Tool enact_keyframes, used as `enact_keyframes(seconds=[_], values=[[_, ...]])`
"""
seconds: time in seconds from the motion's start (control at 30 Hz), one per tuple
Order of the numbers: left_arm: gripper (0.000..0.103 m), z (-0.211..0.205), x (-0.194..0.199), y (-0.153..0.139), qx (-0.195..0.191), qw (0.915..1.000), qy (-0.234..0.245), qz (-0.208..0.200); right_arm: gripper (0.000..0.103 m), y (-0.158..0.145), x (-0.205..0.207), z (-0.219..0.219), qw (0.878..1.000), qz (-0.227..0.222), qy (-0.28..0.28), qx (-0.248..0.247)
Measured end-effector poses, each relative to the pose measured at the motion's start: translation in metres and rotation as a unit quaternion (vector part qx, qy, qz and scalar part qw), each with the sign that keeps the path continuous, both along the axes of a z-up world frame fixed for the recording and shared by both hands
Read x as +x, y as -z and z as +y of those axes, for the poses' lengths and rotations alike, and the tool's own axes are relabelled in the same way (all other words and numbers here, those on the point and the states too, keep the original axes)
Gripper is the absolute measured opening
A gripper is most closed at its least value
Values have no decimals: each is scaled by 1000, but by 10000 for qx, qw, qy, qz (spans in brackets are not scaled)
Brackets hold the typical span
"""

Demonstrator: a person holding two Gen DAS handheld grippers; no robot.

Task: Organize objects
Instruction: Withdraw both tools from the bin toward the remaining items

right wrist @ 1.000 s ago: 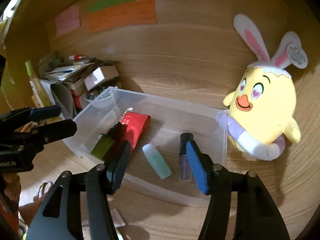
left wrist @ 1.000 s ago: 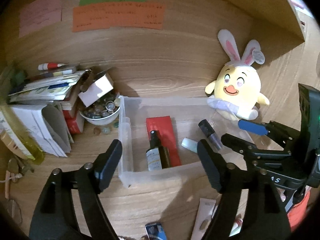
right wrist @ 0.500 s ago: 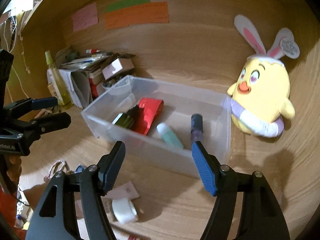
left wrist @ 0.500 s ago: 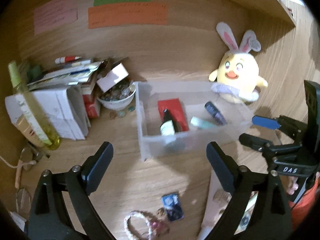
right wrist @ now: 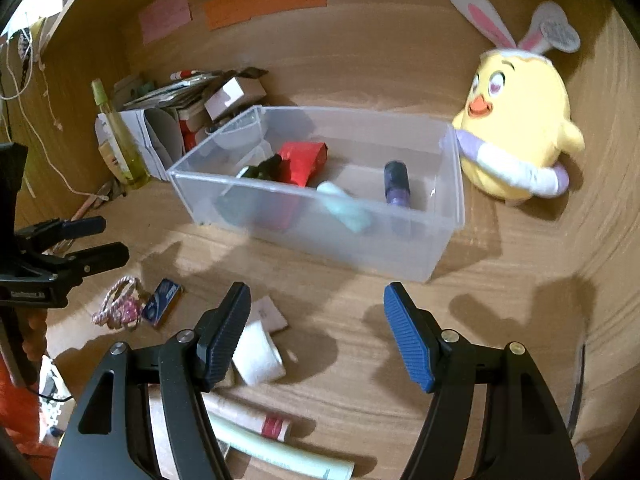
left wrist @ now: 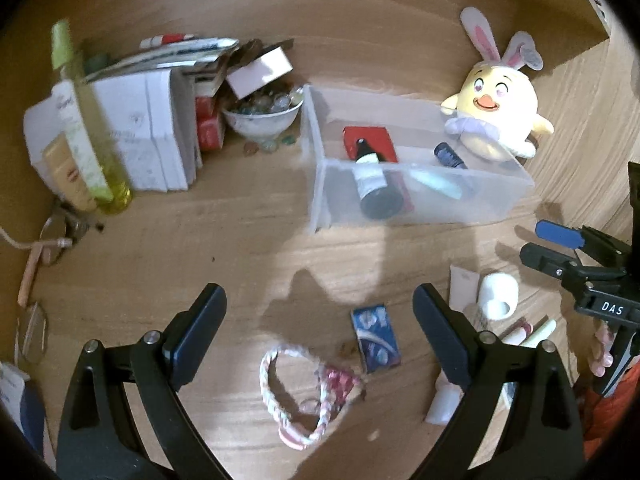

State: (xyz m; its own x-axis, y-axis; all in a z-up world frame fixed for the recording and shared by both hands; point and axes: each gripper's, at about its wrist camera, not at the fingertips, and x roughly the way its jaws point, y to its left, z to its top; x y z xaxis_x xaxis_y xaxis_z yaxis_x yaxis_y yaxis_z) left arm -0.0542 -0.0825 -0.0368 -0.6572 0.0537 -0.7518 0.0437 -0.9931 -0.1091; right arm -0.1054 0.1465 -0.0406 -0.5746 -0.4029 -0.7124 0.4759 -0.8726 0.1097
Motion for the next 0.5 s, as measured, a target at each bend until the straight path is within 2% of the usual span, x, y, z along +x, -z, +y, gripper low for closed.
enact_keyframes(seconds=[0.23, 0.5], values=[[95, -5, 21, 17, 151, 9995, -124, -255, 66, 17, 7, 0, 9994, -331, -66, -70], [95, -8, 41, 37, 371, 9979, -166, -510, 66, 27, 16, -11, 9987, -469, -175, -101]])
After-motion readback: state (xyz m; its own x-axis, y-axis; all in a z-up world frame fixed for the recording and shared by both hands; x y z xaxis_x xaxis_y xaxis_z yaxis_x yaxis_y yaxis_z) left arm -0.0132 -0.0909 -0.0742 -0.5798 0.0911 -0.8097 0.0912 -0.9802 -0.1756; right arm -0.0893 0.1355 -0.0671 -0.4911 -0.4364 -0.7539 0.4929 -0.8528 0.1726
